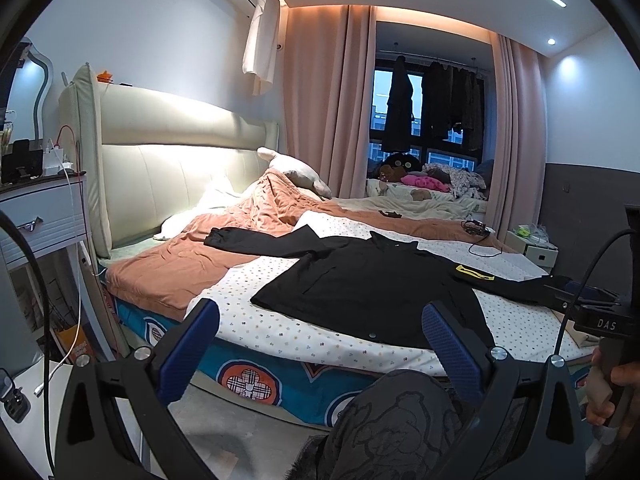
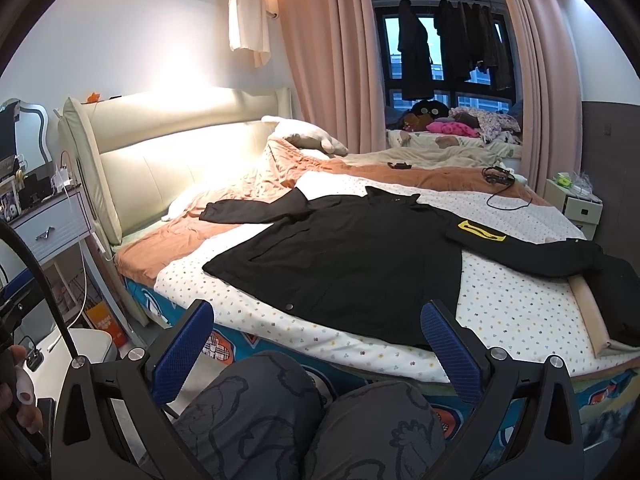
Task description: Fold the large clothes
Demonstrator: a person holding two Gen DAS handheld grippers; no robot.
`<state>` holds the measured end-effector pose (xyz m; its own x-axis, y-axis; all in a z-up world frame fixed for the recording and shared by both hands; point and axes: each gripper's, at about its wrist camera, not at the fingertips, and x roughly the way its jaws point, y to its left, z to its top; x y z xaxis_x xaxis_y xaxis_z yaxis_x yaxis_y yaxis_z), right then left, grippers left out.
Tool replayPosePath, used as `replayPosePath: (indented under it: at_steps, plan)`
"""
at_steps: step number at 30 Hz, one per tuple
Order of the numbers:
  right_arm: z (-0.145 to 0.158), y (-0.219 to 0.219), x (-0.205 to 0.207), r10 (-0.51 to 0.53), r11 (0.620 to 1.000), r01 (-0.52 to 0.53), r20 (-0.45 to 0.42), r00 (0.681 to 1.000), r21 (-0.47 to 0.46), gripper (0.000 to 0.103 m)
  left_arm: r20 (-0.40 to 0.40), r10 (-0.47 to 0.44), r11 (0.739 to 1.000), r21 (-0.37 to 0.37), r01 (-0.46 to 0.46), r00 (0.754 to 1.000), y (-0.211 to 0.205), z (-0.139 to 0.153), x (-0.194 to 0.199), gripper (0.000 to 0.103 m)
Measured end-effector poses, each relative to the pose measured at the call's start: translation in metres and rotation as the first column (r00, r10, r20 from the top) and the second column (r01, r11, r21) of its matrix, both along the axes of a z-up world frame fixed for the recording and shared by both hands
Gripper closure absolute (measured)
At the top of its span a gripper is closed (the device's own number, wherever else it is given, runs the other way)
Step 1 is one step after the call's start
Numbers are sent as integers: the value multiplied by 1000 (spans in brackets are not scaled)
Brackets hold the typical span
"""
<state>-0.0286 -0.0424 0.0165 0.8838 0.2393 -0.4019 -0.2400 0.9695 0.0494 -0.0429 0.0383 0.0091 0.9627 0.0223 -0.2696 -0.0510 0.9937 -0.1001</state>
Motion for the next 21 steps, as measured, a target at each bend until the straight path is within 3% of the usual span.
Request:
replayPosePath:
  at_steps: [9, 21]
  plan:
    - [13, 7, 9, 14, 1000, -14, 15, 1000, -10, 0, 11, 14, 1000, -11, -14, 1000, 7, 5, 0, 0]
    - [22, 24, 67, 76, 996, -75, 13, 997, -51, 0, -20, 77, 996, -53, -78, 997, 35, 12, 51, 0]
